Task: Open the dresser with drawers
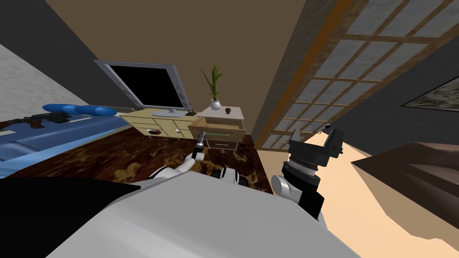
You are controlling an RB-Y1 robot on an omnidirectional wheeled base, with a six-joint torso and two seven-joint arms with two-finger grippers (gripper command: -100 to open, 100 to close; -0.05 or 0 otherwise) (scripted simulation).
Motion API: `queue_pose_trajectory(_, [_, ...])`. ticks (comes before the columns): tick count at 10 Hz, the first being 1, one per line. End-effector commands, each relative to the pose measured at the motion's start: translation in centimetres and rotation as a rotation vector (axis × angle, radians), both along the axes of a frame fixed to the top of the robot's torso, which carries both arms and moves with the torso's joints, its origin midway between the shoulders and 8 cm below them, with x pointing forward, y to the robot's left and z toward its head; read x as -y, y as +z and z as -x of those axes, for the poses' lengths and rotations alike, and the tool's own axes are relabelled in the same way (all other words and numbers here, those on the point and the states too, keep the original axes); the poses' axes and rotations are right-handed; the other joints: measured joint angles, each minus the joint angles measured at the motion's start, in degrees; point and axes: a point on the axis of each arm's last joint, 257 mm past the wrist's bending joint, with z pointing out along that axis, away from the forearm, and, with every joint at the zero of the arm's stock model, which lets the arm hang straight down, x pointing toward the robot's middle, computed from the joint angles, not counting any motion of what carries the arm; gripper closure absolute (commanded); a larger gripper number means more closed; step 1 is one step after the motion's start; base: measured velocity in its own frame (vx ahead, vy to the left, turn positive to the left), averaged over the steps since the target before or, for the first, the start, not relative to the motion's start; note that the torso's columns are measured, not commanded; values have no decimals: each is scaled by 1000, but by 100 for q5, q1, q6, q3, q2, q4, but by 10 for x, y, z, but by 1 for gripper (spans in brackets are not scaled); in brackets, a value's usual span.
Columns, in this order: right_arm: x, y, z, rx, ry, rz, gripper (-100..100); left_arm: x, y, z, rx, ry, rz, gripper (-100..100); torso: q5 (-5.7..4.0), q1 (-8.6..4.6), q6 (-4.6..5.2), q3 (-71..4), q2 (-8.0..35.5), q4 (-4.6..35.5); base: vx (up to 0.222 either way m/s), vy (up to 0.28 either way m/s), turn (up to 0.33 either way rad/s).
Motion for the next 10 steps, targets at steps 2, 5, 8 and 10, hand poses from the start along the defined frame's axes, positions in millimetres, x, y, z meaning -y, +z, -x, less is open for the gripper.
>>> queue_pose_trajectory(2, [0, 0, 0, 0, 0, 0, 0, -9, 20, -28, -3, -6, 5, -100, -6, -5, 2, 16, 27, 15, -70, -33, 14])
queue_pose_trajectory(5, [0, 0, 0, 0, 0, 0, 0, -10, 13, -30, -25, -5, 10, 0, -15, -14, -5, 33, 51, 30, -29, -13, 3])
queue_pose_trajectory(8, [0, 0, 0, 0, 0, 0, 0, -10, 8, -28, -38, -3, 12, 0, -5, -6, -2, 20, 32, 14, 0, 0, 0])
queue_pose_trajectory(10, [0, 0, 0, 0, 0, 0, 0, -11, 7, -28, -41, -3, 13, 0, -1, -2, -1, 18, 28, 9, 0, 0, 0])
